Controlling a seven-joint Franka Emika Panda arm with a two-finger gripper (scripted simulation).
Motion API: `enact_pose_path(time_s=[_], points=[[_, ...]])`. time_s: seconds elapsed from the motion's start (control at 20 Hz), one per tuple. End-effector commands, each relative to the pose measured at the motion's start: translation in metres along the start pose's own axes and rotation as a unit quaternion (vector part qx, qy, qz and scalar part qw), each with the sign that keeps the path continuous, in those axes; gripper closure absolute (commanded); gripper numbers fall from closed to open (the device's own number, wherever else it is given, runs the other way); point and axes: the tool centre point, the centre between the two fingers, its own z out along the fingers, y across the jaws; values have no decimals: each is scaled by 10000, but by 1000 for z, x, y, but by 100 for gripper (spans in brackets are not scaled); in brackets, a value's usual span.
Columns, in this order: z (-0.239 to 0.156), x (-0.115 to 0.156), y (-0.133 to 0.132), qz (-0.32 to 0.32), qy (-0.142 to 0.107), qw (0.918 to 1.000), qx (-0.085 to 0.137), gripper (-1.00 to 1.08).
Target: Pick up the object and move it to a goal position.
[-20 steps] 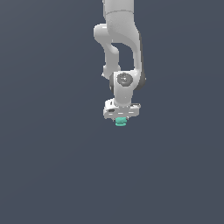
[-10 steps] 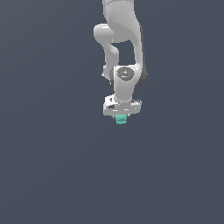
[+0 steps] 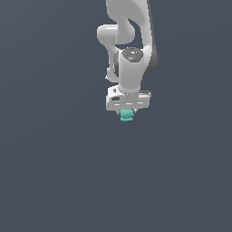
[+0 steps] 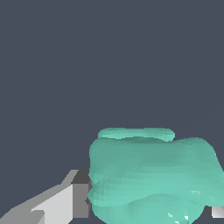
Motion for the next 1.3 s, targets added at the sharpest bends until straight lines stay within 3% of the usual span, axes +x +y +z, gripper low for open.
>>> enact_pose_path(time_s=[0.0,0.9,1.25], points=[[-26,2,0,-1,1,10000,0,108],[-209,25,2,-1,1,10000,0,108],[-264,35,2,-1,1,10000,0,108]])
